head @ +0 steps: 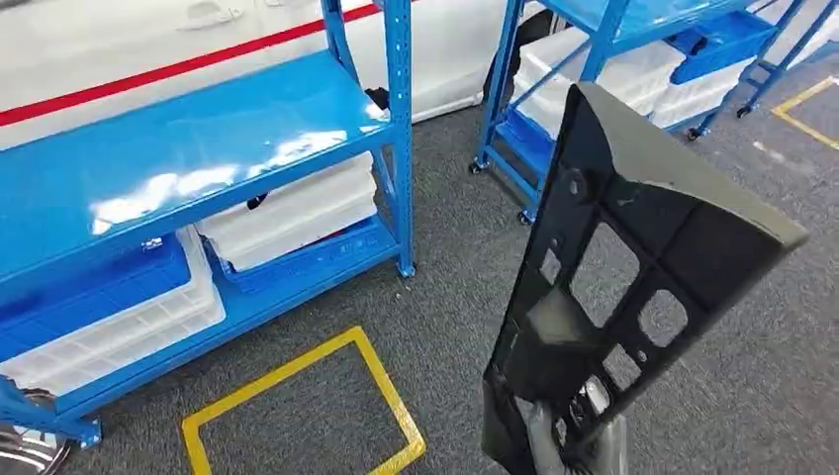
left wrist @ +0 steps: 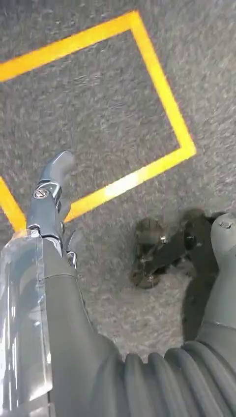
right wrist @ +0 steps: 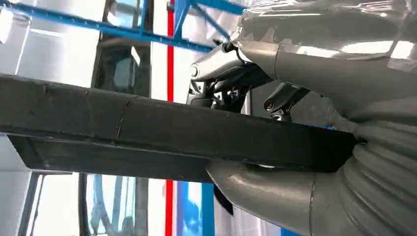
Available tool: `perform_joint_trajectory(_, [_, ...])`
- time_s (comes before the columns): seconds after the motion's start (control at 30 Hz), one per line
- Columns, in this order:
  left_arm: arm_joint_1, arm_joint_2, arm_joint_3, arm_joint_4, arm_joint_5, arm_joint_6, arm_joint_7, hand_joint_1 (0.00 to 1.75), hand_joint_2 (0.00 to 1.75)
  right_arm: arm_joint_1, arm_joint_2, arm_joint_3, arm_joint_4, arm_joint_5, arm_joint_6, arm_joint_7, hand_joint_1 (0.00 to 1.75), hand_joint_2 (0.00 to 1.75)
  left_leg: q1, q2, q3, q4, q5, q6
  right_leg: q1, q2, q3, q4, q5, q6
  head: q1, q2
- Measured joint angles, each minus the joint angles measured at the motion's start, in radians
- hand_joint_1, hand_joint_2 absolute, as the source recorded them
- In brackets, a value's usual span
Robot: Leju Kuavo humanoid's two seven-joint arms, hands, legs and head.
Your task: Take the parts from the cabinet and place them on the table.
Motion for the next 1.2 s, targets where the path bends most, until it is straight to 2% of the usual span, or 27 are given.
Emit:
perform_joint_trajectory(0.03, [0.002, 0.0, 0.001, 0.0, -0.001, 0.0, 0.0, 0.0, 1.75, 0.001, 0.0, 0.0, 0.0, 0.0, 0.0, 0.0, 1.75, 1.75, -0.003, 0.015, -0.002, 0.001, -0.001, 0.001, -0.001, -0.007, -0.034, 0.073, -0.03, 0.003, 0.0, 0.0])
perform_joint_trajectory(0.07, [0.002, 0.0, 0.002, 0.0, -0.002, -0.001, 0.0, 0.0, 1.75, 0.003, 0.0, 0.0, 0.0, 0.0, 0.0, 0.0, 1.75, 1.75, -0.005, 0.031, -0.005, 0.003, -0.001, 0.002, -0.002, -0.011, -0.055, 0.12, -0.04, 0.006, 0.0, 0.0])
perform_joint_trajectory(0.1, [0.001, 0.0, 0.003, 0.0, -0.002, -0.002, 0.0, 0.0, 1.75, 0.005, 0.0, 0.0, 0.0, 0.0, 0.0, 0.001, 1.75, 1.75, -0.006, 0.045, -0.006, 0.004, -0.002, 0.002, -0.002, -0.014, -0.052, 0.118, -0.028, 0.006, 0.0, 0.0])
perform_joint_trajectory(0.13, [0.0, 0.0, 0.004, 0.0, -0.002, -0.003, 0.0, 0.0, 1.75, 0.005, 0.0, 0.0, 0.0, 0.0, 0.0, 0.001, 1.75, 1.75, -0.007, 0.057, -0.006, 0.006, -0.004, 0.001, -0.002, -0.018, -0.024, 0.072, 0.004, 0.006, 0.0, 0.0])
perform_joint_trajectory(0.17, [0.0, -0.001, 0.005, 0.0, -0.002, -0.003, 0.0, 0.0, 1.75, 0.005, 0.0, -0.001, 0.0, 0.0, -0.001, 0.002, 1.75, 1.75, -0.008, 0.069, -0.005, 0.006, -0.006, 0.0, -0.001, -0.026, 0.027, -0.013, 0.044, 0.002, 0.0, 0.0])
perform_joint_trajectory(0.2, [0.0, -0.002, 0.005, 0.0, -0.003, -0.004, 0.0, 0.0, 1.75, 0.005, 0.0, -0.001, 0.0, 0.0, 0.0, 0.002, 1.75, 1.75, -0.009, 0.08, -0.001, 0.007, -0.009, -0.003, 0.002, -0.049, 0.086, -0.111, 0.079, -0.004, 0.001, 0.0])
perform_joint_trajectory(0.23, [0.0, -0.002, 0.005, 0.0, -0.004, -0.005, 0.0, 0.0, 1.75, 0.004, 0.0, -0.001, 0.0, 0.0, 0.0, 0.002, 1.75, 1.75, -0.012, 0.089, 0.003, 0.008, -0.011, -0.007, 0.009, -0.093, 0.121, -0.181, 0.073, -0.016, 0.0, 0.0])
perform_joint_trajectory(0.37, [-0.008, -0.003, 0.007, 0.0, -0.005, -0.007, 0.0, 0.0, 1.75, 0.008, 0.0, -0.003, 0.0, 0.0, 0.0, 0.002, 1.75, 1.75, -0.016, 0.119, 0.011, 0.006, -0.015, -0.026, 0.017, -0.054, 0.116, -0.182, 0.083, -0.035, -0.001, 0.0])
perform_joint_trajectory(0.4, [-0.009, -0.003, 0.007, 0.0, -0.005, -0.008, 0.0, 0.0, 1.75, 0.009, 0.0, -0.003, -0.001, 0.0, 0.0, 0.002, 1.75, 1.75, -0.016, 0.111, 0.01, 0.011, -0.023, -0.035, 0.003, -0.042, 0.121, -0.195, 0.092, -0.046, 0.001, 0.0])
perform_joint_trajectory(0.43, [-0.009, -0.002, 0.008, 0.0, -0.005, -0.008, 0.0, 0.0, 1.75, 0.009, 0.0, -0.003, -0.003, 0.0, 0.0, 0.002, 1.75, 1.75, -0.012, 0.058, 0.004, 0.033, -0.043, -0.041, 0.002, -0.036, 0.121, -0.198, 0.095, -0.05, -0.005, 0.0])
perform_joint_trajectory(0.47, [-0.008, -0.002, 0.008, 0.0, -0.005, -0.007, 0.0, 0.0, 1.75, 0.007, 0.0, -0.003, -0.003, 0.0, 0.0, 0.002, 1.75, 1.75, -0.009, 0.024, -0.017, 0.085, -0.081, -0.044, 0.001, -0.028, 0.118, -0.198, 0.098, -0.055, -0.008, 0.0])
perform_joint_trajectory(0.53, [-0.005, -0.002, 0.009, 0.0, -0.005, -0.007, 0.0, 0.0, 1.75, 0.007, 0.0, -0.003, -0.003, 0.0, 0.0, 0.002, 1.75, 1.75, -0.004, 0.006, -0.088, 0.245, -0.162, -0.049, 0.002, -0.005, 0.112, -0.197, 0.101, -0.058, -0.008, 0.0])
perform_joint_trajectory(0.57, [-0.003, -0.002, 0.01, 0.0, -0.005, -0.008, 0.0, 0.0, 1.75, 0.007, 0.0, -0.003, -0.003, 0.0, 0.0, 0.002, 1.75, 1.75, -0.003, 0.006, -0.119, 0.311, -0.18, -0.052, 0.002, 0.008, 0.11, -0.196, 0.101, -0.058, -0.008, 0.0])
perform_joint_trajectory(0.6, [-0.001, -0.003, 0.01, 0.0, -0.005, -0.007, 0.0, 0.0, 1.75, 0.009, 0.0, -0.003, -0.003, 0.0, 0.0, 0.002, 1.75, 1.75, -0.001, 0.006, -0.125, 0.323, -0.17, -0.053, 0.002, 0.021, 0.11, -0.194, 0.102, -0.057, -0.008, 0.0])
perform_joint_trajectory(0.63, [0.0, -0.003, 0.01, 0.0, -0.005, -0.008, 0.0, 0.0, 1.75, 0.009, 0.0, -0.003, -0.003, 0.0, 0.0, 0.002, 1.75, 1.75, 0.002, 0.005, -0.112, 0.29, -0.138, -0.054, 0.001, 0.035, 0.11, -0.191, 0.102, -0.057, -0.008, 0.0])
perform_joint_trajectory(0.7, [-0.001, -0.003, 0.01, 0.0, -0.005, -0.007, 0.0, 0.0, 1.75, 0.009, 0.0, -0.003, -0.003, -0.002, 0.0, 0.002, 1.75, 1.75, 0.008, -0.012, -0.037, 0.123, -0.04, -0.052, 0.0, 0.063, 0.11, -0.184, 0.1, -0.053, -0.008, 0.0])
perform_joint_trajectory(0.73, [0.001, -0.002, 0.01, 0.0, -0.005, -0.008, 0.0, 0.0, 1.75, 0.009, 0.0, -0.003, -0.003, -0.002, 0.0, 0.001, 1.75, 1.75, 0.014, -0.065, -0.007, 0.049, -0.012, -0.051, -0.002, 0.073, 0.106, -0.18, 0.1, -0.048, -0.008, 0.0])
perform_joint_trajectory(0.77, [0.001, -0.002, 0.01, 0.0, -0.006, -0.008, 0.0, 0.0, 1.75, 0.008, 0.0, -0.003, -0.003, -0.003, 0.001, -0.001, 1.75, 1.75, 0.012, -0.087, -0.001, 0.028, -0.026, -0.048, 0.004, 0.083, 0.099, -0.171, 0.099, -0.041, -0.009, 0.0])
perform_joint_trajectory(0.83, [0.0, -0.003, 0.01, 0.0, -0.006, -0.014, 0.0, 0.0, 1.75, 0.01, 0.0, -0.003, -0.003, -0.01, 0.009, -0.013, 1.75, 1.75, 0.007, -0.07, -0.006, 0.029, -0.026, -0.043, -0.003, 0.107, 0.086, -0.172, 0.108, -0.025, -0.008, 0.0])
perform_joint_trajectory(0.9, [-0.003, -0.002, 0.01, 0.0, -0.005, -0.019, 0.0, 0.0, 1.75, 0.011, 0.002, -0.005, -0.005, -0.013, 0.032, -0.016, 1.75, 1.75, 0.01, -0.045, -0.001, 0.017, -0.015, -0.026, -0.002, 0.131, 0.08, -0.178, 0.117, -0.007, -0.006, 0.0])
perform_joint_trajectory(0.93, [-0.006, -0.002, 0.01, 0.0, -0.005, -0.021, 0.0, 0.0, 1.75, 0.012, 0.002, -0.007, -0.006, -0.012, 0.041, -0.018, 1.75, 1.75, 0.012, -0.026, 0.002, 0.009, -0.009, -0.017, -0.004, 0.098, 0.072, -0.156, 0.105, -0.008, -0.008, 0.0])
perform_joint_trajectory(0.97, [-0.006, -0.002, 0.01, 0.0, -0.005, -0.023, 0.0, 0.0, 1.75, 0.009, 0.003, -0.009, -0.007, -0.012, 0.046, -0.019, 1.75, 1.75, 0.011, -0.016, 0.002, 0.004, -0.006, -0.008, 0.002, 0.036, 0.049, -0.111, 0.067, -0.006, 0.003, 0.0])
perform_joint_trajectory(1.0, [-0.004, -0.002, 0.01, 0.0, -0.002, -0.024, 0.0, 0.0, 1.75, 0.005, 0.003, -0.011, -0.007, -0.012, 0.05, -0.019, 1.75, 1.75, 0.007, -0.002, 0.0, 0.004, -0.005, -0.006, 0.002, 0.009, 0.017, -0.043, 0.026, -0.002, 0.005, 0.0])
perform_joint_trajectory(1.07, [0.001, 0.0, 0.01, 0.0, -0.002, -0.026, 0.0, 0.0, 1.75, 0.005, 0.005, -0.014, -0.007, -0.011, 0.055, -0.021, 1.75, 1.75, 0.002, 0.029, -0.003, 0.005, -0.005, -0.005, -0.002, -0.009, -0.049, 0.098, -0.036, 0.004, 0.005, 0.0])
perform_joint_trajectory(1.1, [0.001, 0.0, 0.01, 0.0, -0.002, -0.027, 0.0, 0.0, 1.75, 0.007, 0.005, -0.015, -0.006, -0.011, 0.057, -0.023, 1.75, 1.75, 0.001, 0.045, -0.003, 0.006, -0.006, -0.005, -0.003, -0.012, -0.061, 0.126, -0.035, 0.006, 0.005, 0.0])
perform_joint_trajectory(1.13, [0.001, 0.0, 0.01, 0.0, 0.001, -0.027, 0.0, 0.0, 1.75, 0.007, 0.005, -0.016, -0.006, -0.011, 0.059, -0.025, 1.75, 1.75, 0.001, 0.058, -0.003, 0.006, -0.007, -0.006, -0.003, -0.015, -0.048, 0.106, -0.015, 0.006, 0.005, 0.0])
perform_joint_trajectory(1.2, [-0.001, 0.0, 0.01, 0.0, 0.001, -0.028, 0.0, 0.0, 1.75, 0.007, 0.007, -0.019, -0.006, -0.011, 0.06, -0.027, 1.75, 1.75, 0.001, 0.083, 0.001, 0.007, -0.011, -0.011, -0.002, -0.035, 0.044, -0.053, 0.065, 0.002, 0.005, 0.0])
